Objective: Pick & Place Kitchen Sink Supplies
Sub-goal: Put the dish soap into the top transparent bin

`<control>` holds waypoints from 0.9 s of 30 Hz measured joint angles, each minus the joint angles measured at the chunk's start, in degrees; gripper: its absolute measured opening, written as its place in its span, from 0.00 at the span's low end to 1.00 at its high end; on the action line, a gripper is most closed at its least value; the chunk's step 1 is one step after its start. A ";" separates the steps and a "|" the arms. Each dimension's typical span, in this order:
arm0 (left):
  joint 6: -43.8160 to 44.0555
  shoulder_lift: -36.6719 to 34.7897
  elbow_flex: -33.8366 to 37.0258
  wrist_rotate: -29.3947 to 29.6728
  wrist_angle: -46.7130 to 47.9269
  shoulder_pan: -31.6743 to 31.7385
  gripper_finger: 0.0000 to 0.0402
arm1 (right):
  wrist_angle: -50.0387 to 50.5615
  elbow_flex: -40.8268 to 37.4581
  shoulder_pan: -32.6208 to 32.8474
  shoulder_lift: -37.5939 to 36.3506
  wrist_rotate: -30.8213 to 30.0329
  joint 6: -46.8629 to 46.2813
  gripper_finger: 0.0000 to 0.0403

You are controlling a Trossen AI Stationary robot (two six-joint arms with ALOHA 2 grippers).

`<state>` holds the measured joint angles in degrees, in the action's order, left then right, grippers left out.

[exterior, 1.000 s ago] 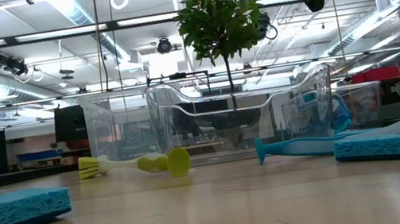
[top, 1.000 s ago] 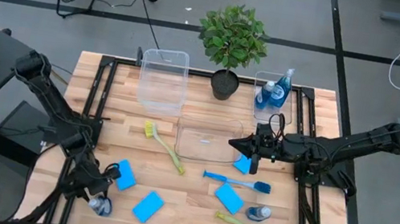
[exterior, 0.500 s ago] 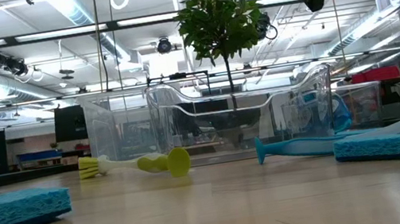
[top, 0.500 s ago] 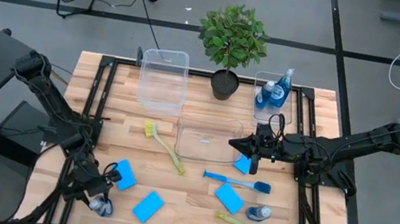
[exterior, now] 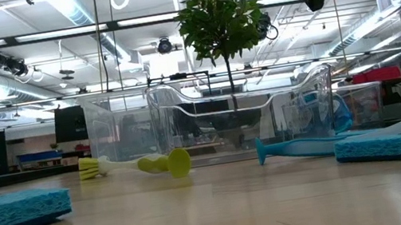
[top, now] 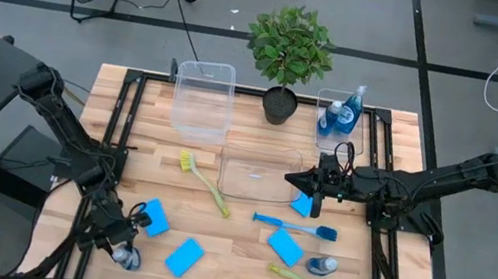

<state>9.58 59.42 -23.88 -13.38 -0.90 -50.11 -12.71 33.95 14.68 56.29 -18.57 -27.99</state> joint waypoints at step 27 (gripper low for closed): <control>4.82 -0.07 -25.78 3.87 23.52 7.40 0.41 | -8.31 0.00 0.00 -0.02 0.10 7.50 0.00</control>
<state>14.39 59.35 -49.66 -9.51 22.61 -42.70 -21.02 33.95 14.68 56.27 -18.47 -20.48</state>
